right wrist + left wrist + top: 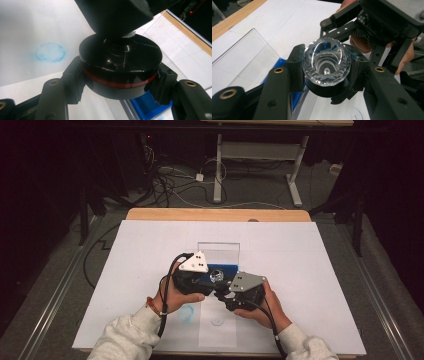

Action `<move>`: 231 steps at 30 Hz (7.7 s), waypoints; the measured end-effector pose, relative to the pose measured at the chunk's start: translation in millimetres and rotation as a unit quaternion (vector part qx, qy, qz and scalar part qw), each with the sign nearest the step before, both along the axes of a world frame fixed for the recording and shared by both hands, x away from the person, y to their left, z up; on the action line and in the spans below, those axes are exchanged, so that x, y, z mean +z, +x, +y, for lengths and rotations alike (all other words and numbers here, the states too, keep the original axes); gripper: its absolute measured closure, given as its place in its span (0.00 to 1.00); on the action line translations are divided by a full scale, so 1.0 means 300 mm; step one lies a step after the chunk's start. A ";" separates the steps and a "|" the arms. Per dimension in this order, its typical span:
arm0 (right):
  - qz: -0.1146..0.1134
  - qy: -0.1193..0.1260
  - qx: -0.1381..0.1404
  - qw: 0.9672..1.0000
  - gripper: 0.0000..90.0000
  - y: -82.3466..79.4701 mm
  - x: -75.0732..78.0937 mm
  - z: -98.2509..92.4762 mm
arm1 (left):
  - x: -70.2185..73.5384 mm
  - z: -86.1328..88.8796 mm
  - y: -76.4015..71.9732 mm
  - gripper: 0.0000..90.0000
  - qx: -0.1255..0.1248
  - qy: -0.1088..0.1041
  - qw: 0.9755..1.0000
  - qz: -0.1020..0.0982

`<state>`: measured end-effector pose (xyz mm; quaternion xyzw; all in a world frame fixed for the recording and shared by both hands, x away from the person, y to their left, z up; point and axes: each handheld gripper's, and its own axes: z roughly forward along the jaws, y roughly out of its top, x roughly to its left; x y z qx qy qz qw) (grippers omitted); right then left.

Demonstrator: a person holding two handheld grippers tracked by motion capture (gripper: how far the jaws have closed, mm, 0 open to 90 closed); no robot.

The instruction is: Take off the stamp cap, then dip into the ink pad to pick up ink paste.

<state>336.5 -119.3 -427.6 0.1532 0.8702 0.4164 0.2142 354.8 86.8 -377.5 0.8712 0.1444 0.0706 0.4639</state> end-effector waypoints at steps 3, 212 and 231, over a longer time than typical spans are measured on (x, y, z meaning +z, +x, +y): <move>-0.002 -0.005 0.002 1.000 0.44 -0.003 0.001 -0.001 | 0.004 0.000 -0.002 0.61 -0.002 0.004 1.000 0.001; -0.021 -0.007 -0.132 0.991 0.43 -0.177 -0.019 -0.383 | -0.203 -0.017 0.224 0.61 0.074 0.116 0.990 -0.006; -0.026 0.006 -0.113 0.993 0.43 -0.185 -0.017 -0.376 | -0.174 -0.031 0.234 0.61 0.071 0.128 0.989 0.001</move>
